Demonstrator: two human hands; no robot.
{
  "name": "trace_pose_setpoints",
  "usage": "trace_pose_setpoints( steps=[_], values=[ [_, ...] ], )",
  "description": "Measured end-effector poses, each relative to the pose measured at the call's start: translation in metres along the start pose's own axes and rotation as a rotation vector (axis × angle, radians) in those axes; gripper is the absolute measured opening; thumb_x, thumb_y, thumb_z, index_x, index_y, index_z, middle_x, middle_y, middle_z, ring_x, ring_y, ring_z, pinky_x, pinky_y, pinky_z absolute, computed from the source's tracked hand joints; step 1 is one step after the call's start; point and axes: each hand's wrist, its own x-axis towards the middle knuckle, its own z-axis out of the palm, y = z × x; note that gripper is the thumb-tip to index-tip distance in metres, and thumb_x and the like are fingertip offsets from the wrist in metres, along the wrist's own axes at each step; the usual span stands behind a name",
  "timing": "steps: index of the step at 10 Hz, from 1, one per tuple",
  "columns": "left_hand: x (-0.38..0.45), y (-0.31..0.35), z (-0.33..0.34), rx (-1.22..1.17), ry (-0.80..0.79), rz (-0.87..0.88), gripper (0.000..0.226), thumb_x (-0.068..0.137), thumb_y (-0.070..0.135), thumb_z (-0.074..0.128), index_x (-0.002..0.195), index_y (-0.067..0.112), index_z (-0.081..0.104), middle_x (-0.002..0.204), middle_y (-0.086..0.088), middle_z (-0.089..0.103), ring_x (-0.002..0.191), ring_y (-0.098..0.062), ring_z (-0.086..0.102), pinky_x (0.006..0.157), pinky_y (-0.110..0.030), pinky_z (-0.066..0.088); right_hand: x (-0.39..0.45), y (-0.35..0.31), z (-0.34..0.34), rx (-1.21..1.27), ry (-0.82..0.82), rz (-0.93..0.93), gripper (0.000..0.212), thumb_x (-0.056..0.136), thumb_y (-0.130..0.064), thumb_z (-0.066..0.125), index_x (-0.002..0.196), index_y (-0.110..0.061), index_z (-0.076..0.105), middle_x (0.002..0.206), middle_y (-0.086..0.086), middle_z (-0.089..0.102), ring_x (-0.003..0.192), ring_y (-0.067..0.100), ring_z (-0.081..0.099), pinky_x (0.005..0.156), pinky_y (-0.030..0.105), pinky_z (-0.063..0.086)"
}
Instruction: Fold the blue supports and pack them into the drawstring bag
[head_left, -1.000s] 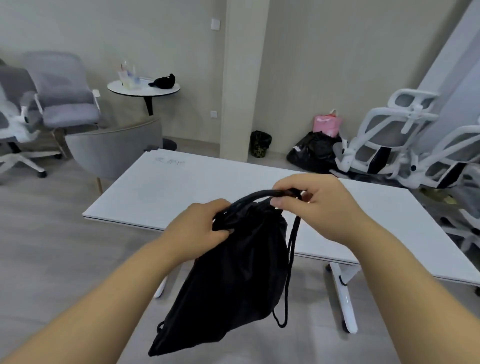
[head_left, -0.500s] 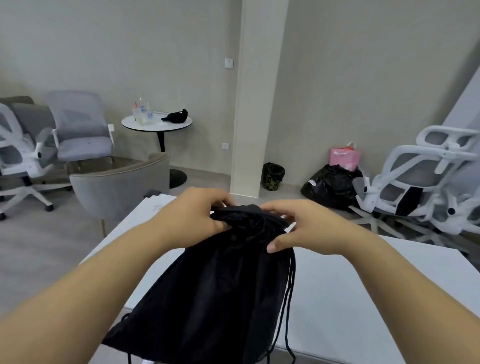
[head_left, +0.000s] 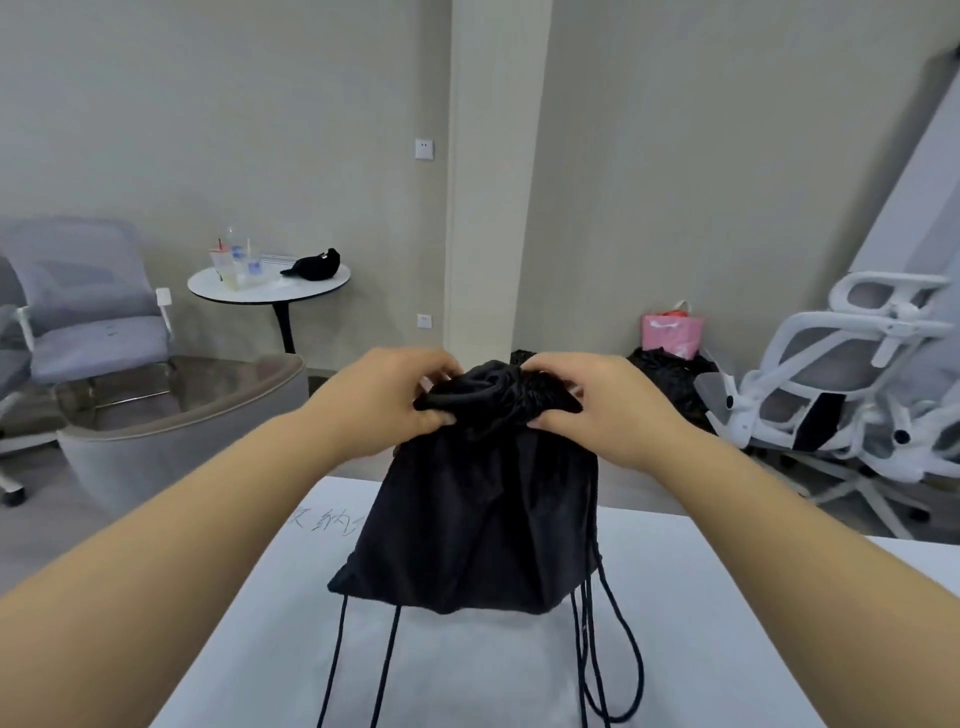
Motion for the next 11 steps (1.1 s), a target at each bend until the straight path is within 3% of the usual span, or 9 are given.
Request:
trace_pose_setpoints(
  steps=[1, 3, 4, 5, 6, 8, 10, 11],
  values=[
    [0.006, -0.025, 0.026, -0.012, -0.039, 0.017, 0.036, 0.079, 0.022, 0.071, 0.113, 0.026, 0.059, 0.103, 0.013, 0.061, 0.089, -0.008, 0.056, 0.081, -0.024, 0.046, -0.002, 0.015, 0.034, -0.114, 0.042, -0.049, 0.05, 0.079, -0.029, 0.073, 0.126, -0.025, 0.057, 0.117, -0.006, 0.065, 0.107, 0.015, 0.059, 0.089, 0.028, 0.047],
    [-0.029, -0.06, 0.114, -0.032, -0.28, 0.007, 0.038, 0.082, 0.021, 0.062, 0.117, 0.032, 0.053, 0.112, 0.013, 0.058, 0.102, -0.011, 0.056, 0.08, -0.022, 0.042, -0.048, 0.035, 0.11, -0.093, -0.22, 0.046, 0.055, 0.08, -0.024, 0.069, 0.131, -0.023, 0.05, 0.118, -0.001, 0.057, 0.11, 0.019, 0.053, 0.087, 0.028, 0.044],
    [-0.056, -0.065, 0.143, -0.079, -0.342, -0.018, 0.038, 0.082, 0.02, 0.061, 0.117, 0.035, 0.052, 0.116, 0.019, 0.055, 0.106, -0.005, 0.053, 0.086, -0.021, 0.043, -0.077, 0.039, 0.135, -0.045, -0.284, 0.074, 0.059, 0.077, -0.023, 0.071, 0.132, -0.023, 0.051, 0.117, -0.001, 0.054, 0.11, 0.018, 0.05, 0.088, 0.029, 0.046],
    [-0.081, -0.067, 0.163, -0.078, -0.415, -0.01, 0.037, 0.084, 0.021, 0.059, 0.117, 0.034, 0.051, 0.119, 0.017, 0.054, 0.108, -0.006, 0.053, 0.089, -0.026, 0.046, -0.103, 0.037, 0.152, -0.049, -0.333, 0.048, 0.056, 0.076, -0.021, 0.07, 0.13, -0.023, 0.052, 0.115, -0.002, 0.052, 0.106, 0.019, 0.05, 0.079, 0.026, 0.044],
    [-0.103, -0.064, 0.178, -0.029, -0.489, -0.006, 0.033, 0.086, 0.023, 0.058, 0.117, 0.032, 0.05, 0.118, 0.013, 0.054, 0.107, -0.012, 0.055, 0.088, -0.032, 0.049, -0.126, 0.028, 0.165, -0.113, -0.382, 0.014, 0.054, 0.078, -0.02, 0.067, 0.129, -0.021, 0.051, 0.119, -0.001, 0.053, 0.106, 0.021, 0.05, 0.077, 0.029, 0.045],
    [-0.15, -0.04, 0.201, 0.059, -0.569, -0.029, 0.035, 0.088, 0.017, 0.053, 0.122, 0.023, 0.051, 0.122, 0.002, 0.053, 0.11, -0.018, 0.052, 0.086, -0.031, 0.046, -0.173, 0.014, 0.188, -0.214, -0.49, -0.034, 0.05, 0.078, -0.019, 0.068, 0.126, -0.017, 0.053, 0.114, 0.006, 0.059, 0.099, 0.03, 0.055, 0.073, 0.036, 0.044],
    [-0.19, -0.013, 0.214, 0.164, -0.683, -0.134, 0.036, 0.088, 0.022, 0.056, 0.124, 0.021, 0.05, 0.123, -0.001, 0.05, 0.11, -0.022, 0.052, 0.086, -0.032, 0.046, -0.207, 0.004, 0.19, -0.206, -0.683, 0.031, 0.044, 0.089, -0.018, 0.055, 0.132, -0.021, 0.046, 0.125, 0.004, 0.051, 0.114, 0.026, 0.049, 0.085, 0.037, 0.044],
    [-0.198, 0.0, 0.211, 0.205, -0.74, -0.201, 0.04, 0.087, 0.021, 0.059, 0.126, 0.021, 0.048, 0.124, -0.002, 0.05, 0.11, -0.023, 0.053, 0.081, -0.03, 0.043, -0.213, 0.005, 0.179, -0.219, -0.786, 0.089, 0.041, 0.091, -0.019, 0.054, 0.131, -0.021, 0.048, 0.125, 0.004, 0.053, 0.112, 0.026, 0.052, 0.086, 0.038, 0.047]
  ],
)
